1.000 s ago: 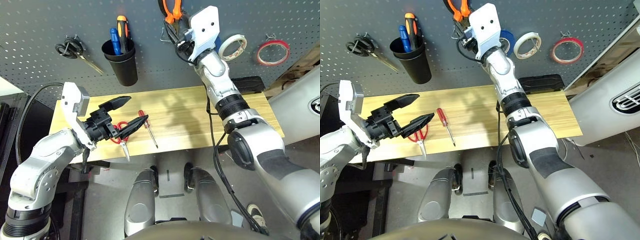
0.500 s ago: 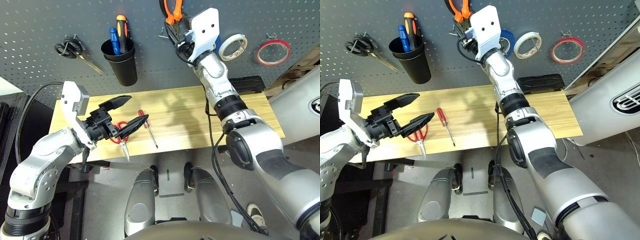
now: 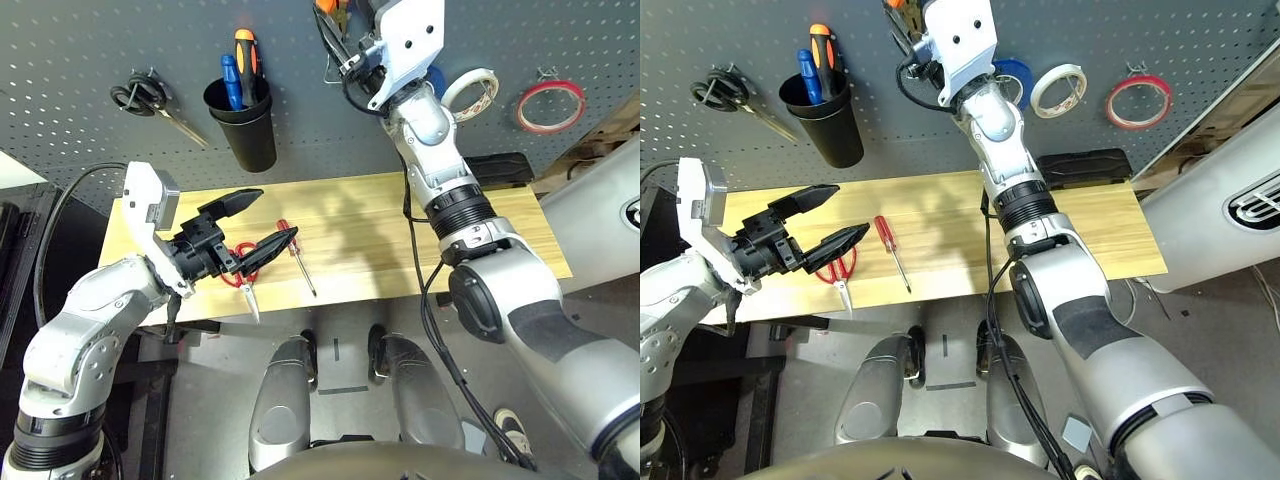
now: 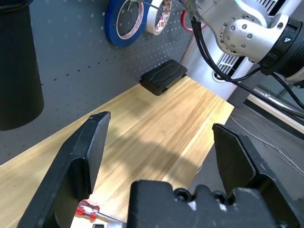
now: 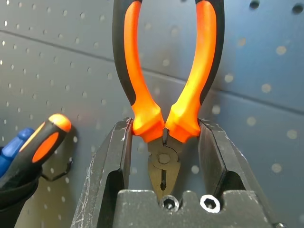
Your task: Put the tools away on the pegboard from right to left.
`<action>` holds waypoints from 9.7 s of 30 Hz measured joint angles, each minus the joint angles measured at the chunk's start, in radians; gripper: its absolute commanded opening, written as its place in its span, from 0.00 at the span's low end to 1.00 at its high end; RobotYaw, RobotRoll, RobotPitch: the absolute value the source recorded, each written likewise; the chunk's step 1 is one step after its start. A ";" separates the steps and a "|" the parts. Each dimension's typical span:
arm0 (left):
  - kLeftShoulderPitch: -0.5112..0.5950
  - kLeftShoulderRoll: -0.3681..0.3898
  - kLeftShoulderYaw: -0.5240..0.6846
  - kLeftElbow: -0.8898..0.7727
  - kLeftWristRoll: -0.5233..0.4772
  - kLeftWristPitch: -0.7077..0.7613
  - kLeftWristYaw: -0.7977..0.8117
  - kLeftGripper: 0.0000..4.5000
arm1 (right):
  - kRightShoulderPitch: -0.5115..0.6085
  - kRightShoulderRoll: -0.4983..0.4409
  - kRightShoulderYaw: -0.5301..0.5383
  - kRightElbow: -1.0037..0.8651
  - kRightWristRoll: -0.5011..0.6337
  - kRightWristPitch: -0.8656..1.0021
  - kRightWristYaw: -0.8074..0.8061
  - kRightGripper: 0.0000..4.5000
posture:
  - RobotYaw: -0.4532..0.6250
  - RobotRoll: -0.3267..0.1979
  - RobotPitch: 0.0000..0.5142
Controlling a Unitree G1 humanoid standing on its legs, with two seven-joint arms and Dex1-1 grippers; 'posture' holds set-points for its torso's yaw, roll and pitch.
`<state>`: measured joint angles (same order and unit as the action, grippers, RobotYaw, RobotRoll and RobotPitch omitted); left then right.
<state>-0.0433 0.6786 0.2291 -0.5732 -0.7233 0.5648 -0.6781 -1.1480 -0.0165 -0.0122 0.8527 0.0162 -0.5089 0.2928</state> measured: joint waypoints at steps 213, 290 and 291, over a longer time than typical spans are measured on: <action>-0.837 -0.611 -0.005 0.833 0.568 -0.535 0.750 0.18 | 0.502 -0.595 -0.167 -0.346 0.564 0.611 1.299 1.00 | 0.40 0.62 0.12; 0.046 -0.374 -0.073 0.319 0.520 0.188 0.565 0.99 | 0.697 -0.468 0.048 -0.501 0.303 0.529 1.133 1.00 | 0.45 0.62 0.57; 0.043 -0.378 -0.073 0.353 0.528 0.178 0.572 0.99 | 0.709 -0.477 0.049 -0.509 0.303 0.530 1.129 1.00 | 0.44 0.62 0.58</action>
<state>-0.0002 0.3002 0.1561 -0.2200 -0.1952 0.7431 -0.1064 -0.4393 -0.4939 0.0365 0.3434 0.3193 0.0213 1.4217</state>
